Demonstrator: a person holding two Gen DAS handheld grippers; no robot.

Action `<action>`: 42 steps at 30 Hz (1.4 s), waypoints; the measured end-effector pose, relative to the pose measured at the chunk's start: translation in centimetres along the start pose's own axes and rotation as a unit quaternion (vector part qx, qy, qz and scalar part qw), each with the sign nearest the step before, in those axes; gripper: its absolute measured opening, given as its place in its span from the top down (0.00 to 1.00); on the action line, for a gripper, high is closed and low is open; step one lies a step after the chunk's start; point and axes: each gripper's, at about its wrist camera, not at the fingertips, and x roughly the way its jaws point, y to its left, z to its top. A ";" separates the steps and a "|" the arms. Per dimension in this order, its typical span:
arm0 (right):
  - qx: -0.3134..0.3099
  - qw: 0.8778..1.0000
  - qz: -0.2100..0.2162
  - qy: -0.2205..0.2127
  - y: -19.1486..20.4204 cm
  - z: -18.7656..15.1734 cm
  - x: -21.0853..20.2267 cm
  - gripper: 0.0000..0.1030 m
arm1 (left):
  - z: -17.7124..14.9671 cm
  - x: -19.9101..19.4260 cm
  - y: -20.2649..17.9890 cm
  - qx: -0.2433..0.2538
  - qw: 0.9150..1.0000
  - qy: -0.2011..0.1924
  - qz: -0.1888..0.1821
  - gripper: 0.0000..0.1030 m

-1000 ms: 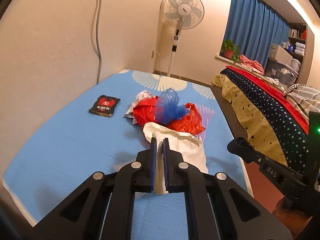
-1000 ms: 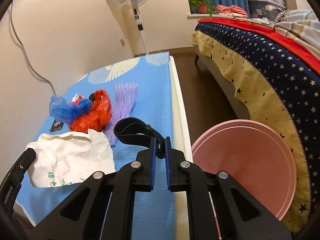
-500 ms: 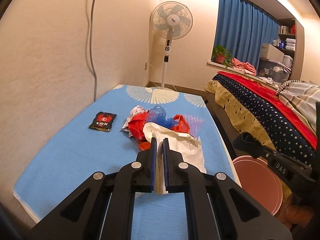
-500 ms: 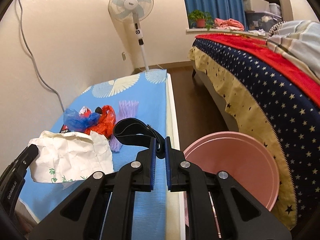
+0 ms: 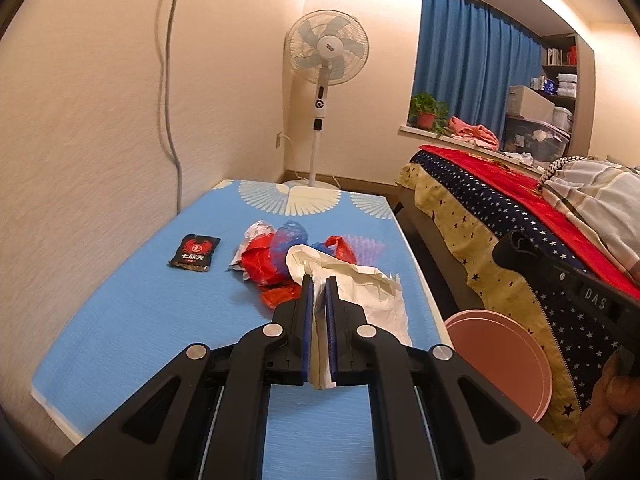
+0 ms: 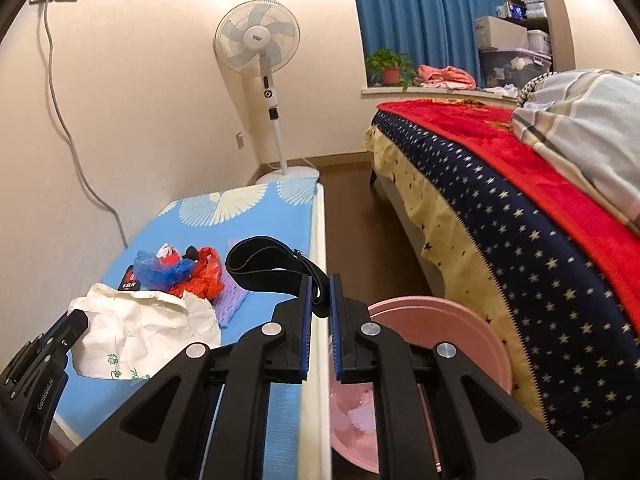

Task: Collect trash
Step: 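Carry the white bag and black strap over the pink bin with both grippers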

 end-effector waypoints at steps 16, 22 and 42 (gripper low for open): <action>0.018 0.998 -0.062 -0.010 -5.5 1.1 -3.2 0.91 | -0.2 1.3 -5.3 0.019 0.998 0.008 -0.053 0.94; 0.026 0.996 -0.090 0.003 -6.7 0.6 -2.1 0.91 | -0.5 2.0 -8.0 0.035 0.996 0.010 -0.076 0.94; 0.063 0.988 -0.133 0.050 -9.7 -0.5 1.5 0.91 | -3.6 7.3 -14.9 0.082 0.984 0.070 -0.138 0.94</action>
